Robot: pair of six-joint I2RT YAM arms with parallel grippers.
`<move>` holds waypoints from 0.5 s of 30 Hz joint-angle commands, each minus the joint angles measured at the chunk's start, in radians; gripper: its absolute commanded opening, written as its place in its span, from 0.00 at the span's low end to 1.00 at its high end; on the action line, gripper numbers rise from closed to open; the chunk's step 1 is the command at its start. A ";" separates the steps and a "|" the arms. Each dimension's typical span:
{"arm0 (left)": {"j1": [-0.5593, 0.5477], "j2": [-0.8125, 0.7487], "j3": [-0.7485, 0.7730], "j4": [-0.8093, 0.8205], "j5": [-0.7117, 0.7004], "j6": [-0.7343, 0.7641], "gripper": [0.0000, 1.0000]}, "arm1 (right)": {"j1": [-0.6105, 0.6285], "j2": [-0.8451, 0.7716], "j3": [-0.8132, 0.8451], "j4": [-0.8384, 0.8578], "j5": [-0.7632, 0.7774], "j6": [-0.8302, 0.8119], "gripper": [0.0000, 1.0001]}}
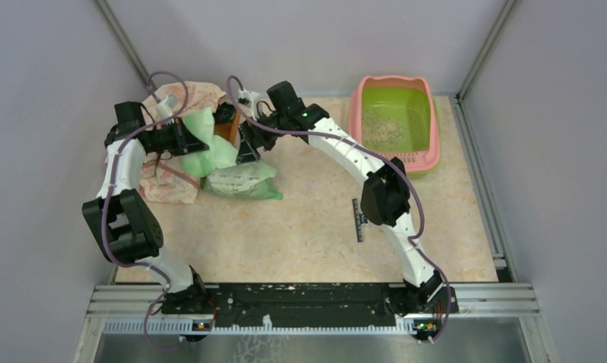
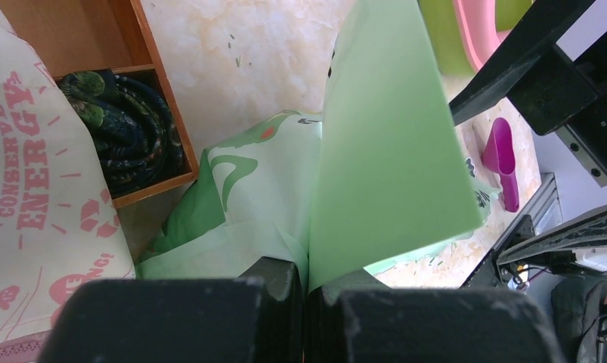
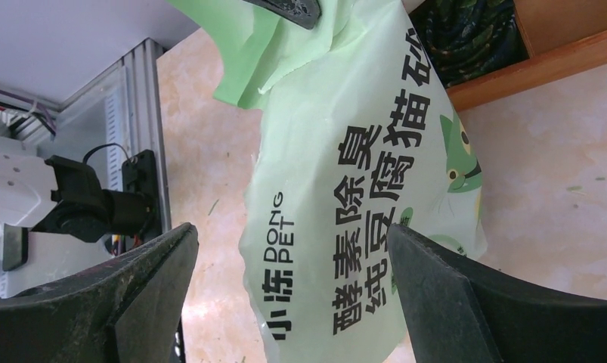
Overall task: Fill the litter box with clean litter
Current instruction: Close the cat litter bag at the center of the board.
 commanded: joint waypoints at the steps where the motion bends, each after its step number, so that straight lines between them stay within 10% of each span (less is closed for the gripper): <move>1: 0.004 -0.050 0.027 0.135 0.052 0.027 0.00 | 0.040 0.016 0.057 -0.002 0.097 -0.035 0.95; 15: 0.001 -0.046 0.025 0.135 0.052 0.026 0.00 | 0.056 0.030 0.074 0.067 0.218 -0.013 0.74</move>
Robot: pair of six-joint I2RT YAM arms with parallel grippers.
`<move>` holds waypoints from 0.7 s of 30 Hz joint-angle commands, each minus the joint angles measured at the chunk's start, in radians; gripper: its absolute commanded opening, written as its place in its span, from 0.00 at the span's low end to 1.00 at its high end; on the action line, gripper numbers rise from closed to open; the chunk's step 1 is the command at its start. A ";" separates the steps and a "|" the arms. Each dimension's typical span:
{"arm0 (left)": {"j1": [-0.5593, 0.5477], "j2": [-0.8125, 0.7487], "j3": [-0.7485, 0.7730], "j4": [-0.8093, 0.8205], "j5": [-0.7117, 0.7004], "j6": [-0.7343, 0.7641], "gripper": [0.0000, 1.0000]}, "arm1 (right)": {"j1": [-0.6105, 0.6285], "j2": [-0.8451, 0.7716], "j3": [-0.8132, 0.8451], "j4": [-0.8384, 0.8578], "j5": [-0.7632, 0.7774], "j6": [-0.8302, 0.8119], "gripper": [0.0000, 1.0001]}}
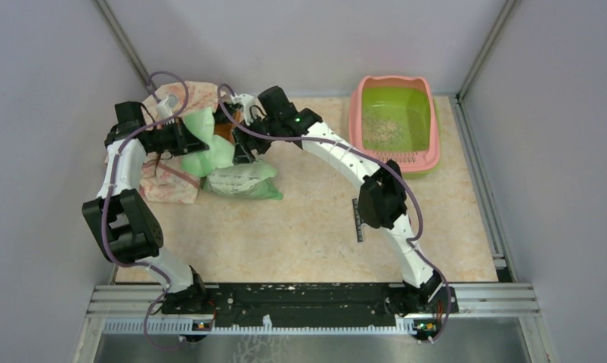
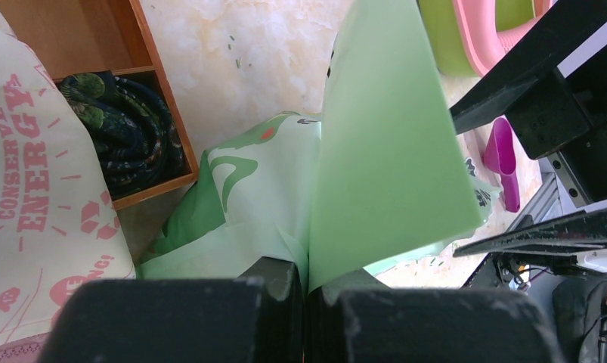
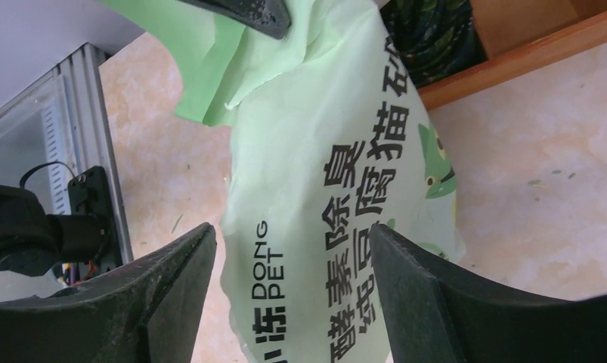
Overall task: Fill the litter box with clean litter
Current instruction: Close the cat litter bag at the center of the board.
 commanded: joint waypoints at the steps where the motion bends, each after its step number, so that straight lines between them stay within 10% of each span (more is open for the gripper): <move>1: 0.003 -0.046 0.024 0.131 0.051 0.027 0.00 | 0.000 0.036 0.082 0.062 0.033 0.010 0.71; 17: 0.002 -0.047 0.025 0.130 0.053 0.026 0.00 | 0.012 0.080 0.093 0.019 0.094 -0.033 0.46; 21: 0.003 -0.045 0.025 0.130 0.042 0.023 0.00 | 0.013 0.079 0.089 0.011 0.106 -0.074 0.23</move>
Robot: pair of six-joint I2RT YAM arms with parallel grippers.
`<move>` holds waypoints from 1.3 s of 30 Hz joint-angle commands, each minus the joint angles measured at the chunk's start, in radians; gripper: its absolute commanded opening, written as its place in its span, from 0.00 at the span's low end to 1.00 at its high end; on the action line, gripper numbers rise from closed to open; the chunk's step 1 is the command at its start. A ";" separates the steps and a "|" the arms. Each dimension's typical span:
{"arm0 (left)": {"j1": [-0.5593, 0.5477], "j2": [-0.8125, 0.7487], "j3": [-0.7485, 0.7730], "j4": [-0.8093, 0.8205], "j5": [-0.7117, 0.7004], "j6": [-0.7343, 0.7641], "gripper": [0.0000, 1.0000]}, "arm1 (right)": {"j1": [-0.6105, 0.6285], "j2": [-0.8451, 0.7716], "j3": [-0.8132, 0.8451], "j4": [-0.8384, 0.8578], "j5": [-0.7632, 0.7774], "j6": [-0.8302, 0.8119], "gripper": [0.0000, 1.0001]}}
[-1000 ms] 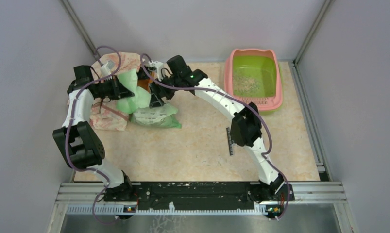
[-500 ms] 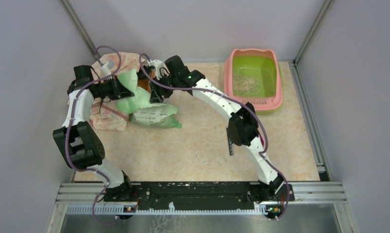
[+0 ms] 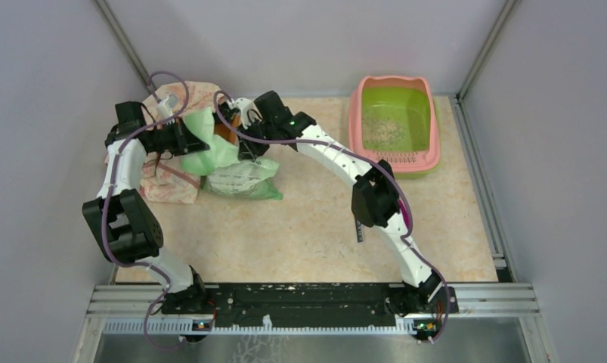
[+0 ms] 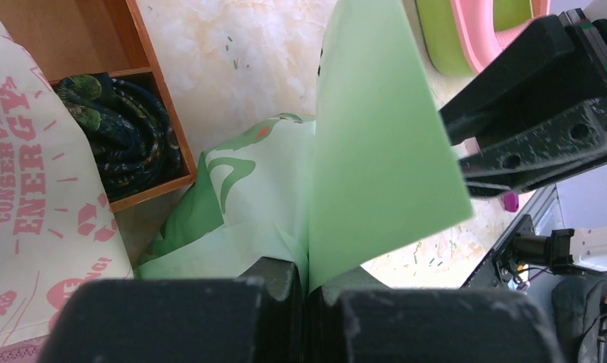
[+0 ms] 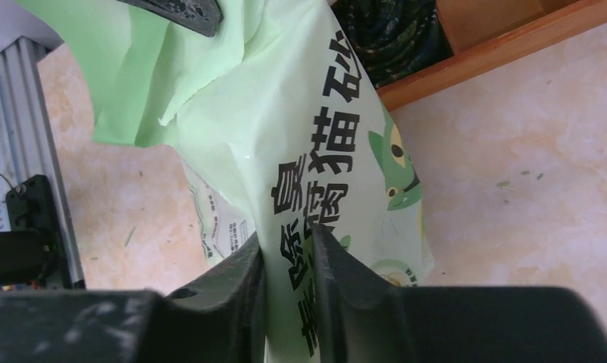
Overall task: Fill the litter box with clean litter
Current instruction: Close the cat litter bag at the center of the board.
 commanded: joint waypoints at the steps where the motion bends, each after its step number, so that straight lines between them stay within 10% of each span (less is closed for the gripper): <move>1: 0.005 -0.044 0.026 0.128 0.035 0.022 0.00 | 0.007 0.002 0.034 0.002 0.037 -0.047 0.16; 5: 0.006 -0.035 0.033 0.135 0.038 -0.016 0.00 | 0.009 -0.006 0.012 0.001 0.055 -0.067 0.00; 12: 0.019 0.014 0.067 0.104 0.015 -0.136 0.19 | 0.024 -0.074 -0.112 0.089 0.076 -0.123 0.00; 28: 0.059 -0.133 -0.004 0.184 -0.013 -0.732 0.18 | 0.069 -0.195 -0.268 0.235 0.221 -0.158 0.00; 34: 0.058 -0.208 0.091 -0.002 -0.154 -0.845 0.44 | 0.093 -0.205 -0.283 0.267 0.266 -0.160 0.00; 35: 0.057 -0.219 0.111 -0.032 -0.179 -0.853 0.54 | 0.096 -0.208 -0.289 0.273 0.277 -0.159 0.00; 36: 0.057 -0.232 0.133 -0.054 -0.203 -0.864 0.90 | 0.098 -0.210 -0.295 0.284 0.284 -0.156 0.00; 39: 0.057 -0.282 0.118 -0.044 -0.205 -0.916 0.99 | 0.098 -0.225 -0.324 0.313 0.304 -0.145 0.00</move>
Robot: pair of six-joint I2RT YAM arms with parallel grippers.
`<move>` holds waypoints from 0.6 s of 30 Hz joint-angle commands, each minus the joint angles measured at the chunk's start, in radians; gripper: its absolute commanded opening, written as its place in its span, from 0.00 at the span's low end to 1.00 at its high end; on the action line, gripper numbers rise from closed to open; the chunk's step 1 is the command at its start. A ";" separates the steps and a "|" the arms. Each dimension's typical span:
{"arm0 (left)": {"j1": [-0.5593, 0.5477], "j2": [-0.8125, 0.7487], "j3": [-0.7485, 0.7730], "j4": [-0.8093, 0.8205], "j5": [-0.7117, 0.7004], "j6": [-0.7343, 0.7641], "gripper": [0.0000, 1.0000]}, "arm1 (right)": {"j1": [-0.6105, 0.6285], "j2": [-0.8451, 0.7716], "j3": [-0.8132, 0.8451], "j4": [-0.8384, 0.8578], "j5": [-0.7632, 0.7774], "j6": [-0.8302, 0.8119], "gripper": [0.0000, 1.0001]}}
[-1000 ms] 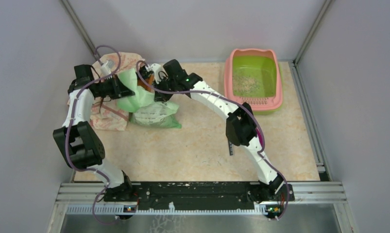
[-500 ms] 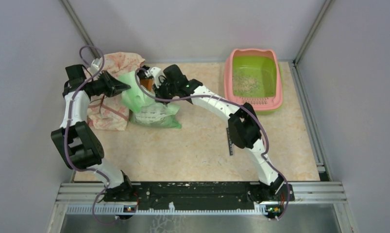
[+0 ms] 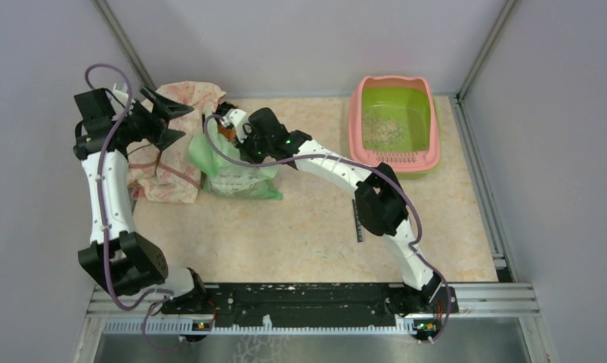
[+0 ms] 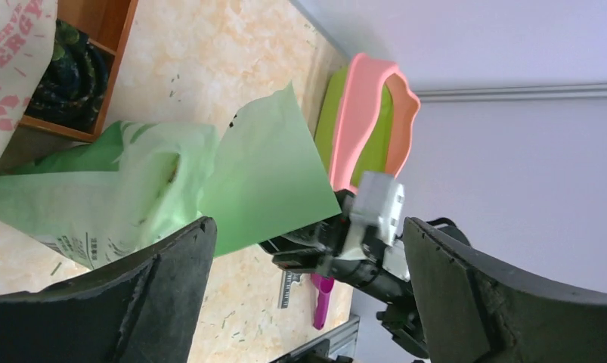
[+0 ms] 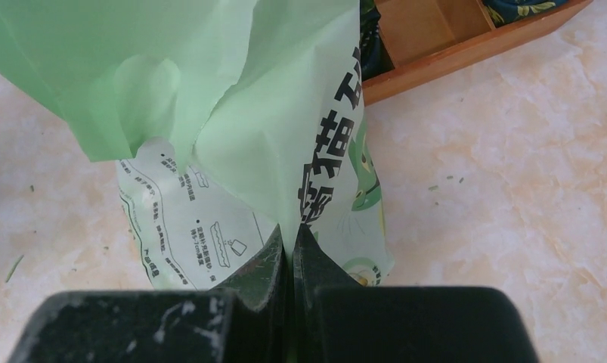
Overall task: Fill the litter box with clean litter
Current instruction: Close the cat litter bag at the center of the board.
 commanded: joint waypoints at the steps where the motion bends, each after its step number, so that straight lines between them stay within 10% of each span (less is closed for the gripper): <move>1: 0.000 -0.096 0.003 -0.024 -0.031 -0.124 0.99 | 0.022 -0.105 -0.040 0.071 0.038 0.000 0.00; 18: -0.256 -0.115 -0.132 -0.144 -0.251 -0.419 0.99 | 0.023 -0.211 -0.216 0.220 0.024 0.034 0.00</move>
